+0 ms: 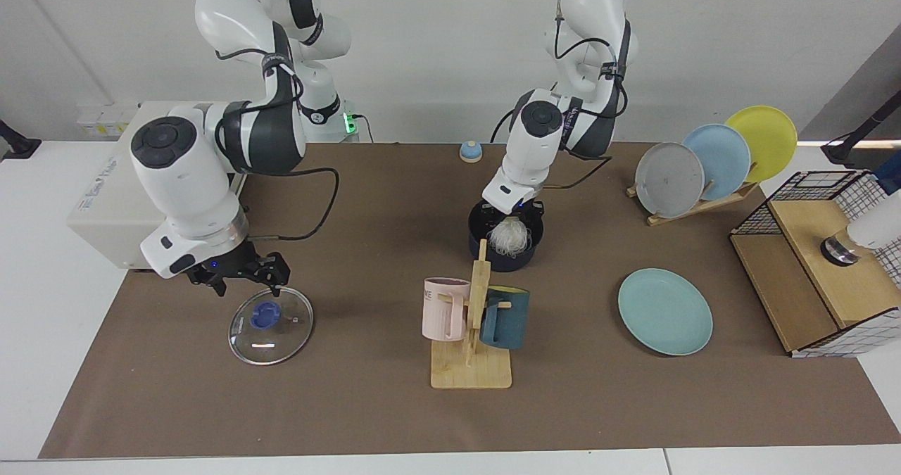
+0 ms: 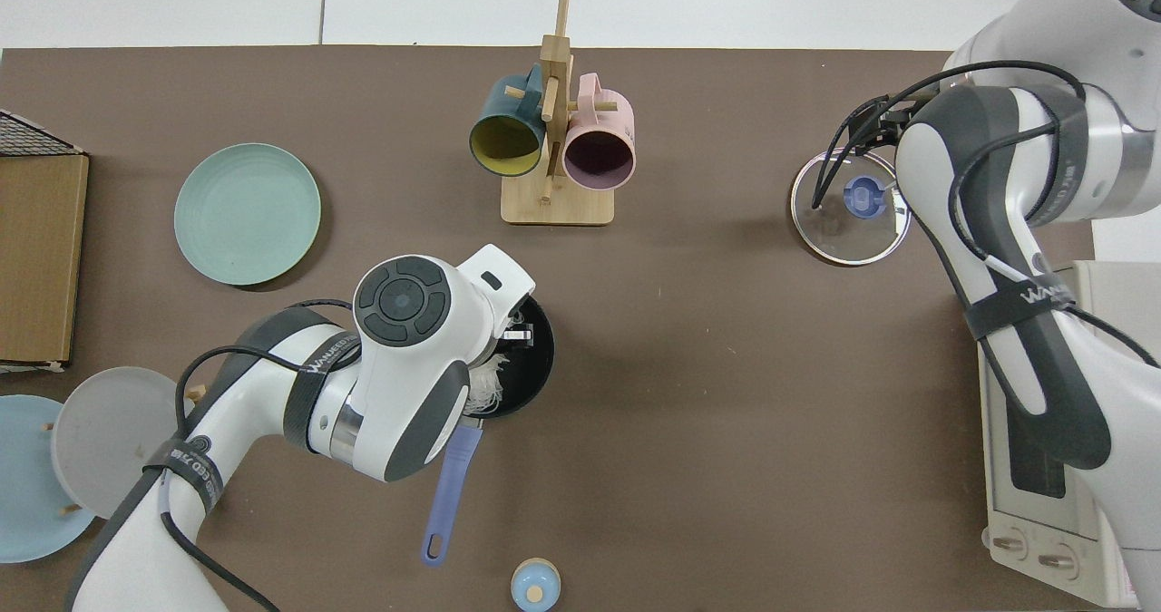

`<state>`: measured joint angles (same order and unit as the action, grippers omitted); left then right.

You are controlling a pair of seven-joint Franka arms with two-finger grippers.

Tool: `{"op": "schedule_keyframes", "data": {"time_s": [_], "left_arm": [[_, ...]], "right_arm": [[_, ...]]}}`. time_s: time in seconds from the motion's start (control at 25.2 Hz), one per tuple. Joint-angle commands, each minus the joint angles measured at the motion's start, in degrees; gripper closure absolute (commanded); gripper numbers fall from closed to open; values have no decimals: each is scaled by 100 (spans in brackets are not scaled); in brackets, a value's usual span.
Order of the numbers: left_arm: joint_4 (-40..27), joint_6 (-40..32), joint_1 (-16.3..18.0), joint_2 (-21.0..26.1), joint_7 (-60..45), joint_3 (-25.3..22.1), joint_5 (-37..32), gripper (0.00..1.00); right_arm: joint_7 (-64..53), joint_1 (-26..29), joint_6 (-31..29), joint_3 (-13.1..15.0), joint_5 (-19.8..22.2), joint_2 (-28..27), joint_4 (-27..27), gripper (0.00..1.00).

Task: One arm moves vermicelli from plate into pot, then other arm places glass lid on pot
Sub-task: 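Release the vermicelli into the pot while the right gripper lifts the lid, then withdraw the left gripper while the right gripper carries the lid over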

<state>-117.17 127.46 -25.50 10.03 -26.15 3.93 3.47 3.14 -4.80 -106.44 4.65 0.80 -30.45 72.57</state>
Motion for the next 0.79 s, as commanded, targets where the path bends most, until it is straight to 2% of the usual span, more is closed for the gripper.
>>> {"op": "schedule_keyframes", "data": {"time_s": [0.0, 0.12, 0.32, 0.52, 0.63, 0.75], "left_arm": [[19, 33, -7, -220, 48, -112, 31, 0], [194, -238, 141, -326, 75, -147, 22, 0], [441, -494, 756, -484, 838, -138, 14, 0], [599, -766, 1398, -642, 1480, -138, -74, 0], [818, -1099, 1679, -678, 1551, -138, -407, 0], [1090, -1390, 1890, -686, 1665, -147, -575, 0]], "right_arm": [[-243, 23, -649, 177, -80, 162, 942, 0], [-234, 23, -877, 194, -80, 232, 1399, 0], [-366, 23, -1782, 203, -88, 505, 2348, 1], [-516, 58, -1985, 194, -97, 479, 2429, 2], [-533, 41, -2161, 203, -404, 443, 2429, 2], [-551, 58, -2231, 195, -440, 426, 2429, 2]]}}
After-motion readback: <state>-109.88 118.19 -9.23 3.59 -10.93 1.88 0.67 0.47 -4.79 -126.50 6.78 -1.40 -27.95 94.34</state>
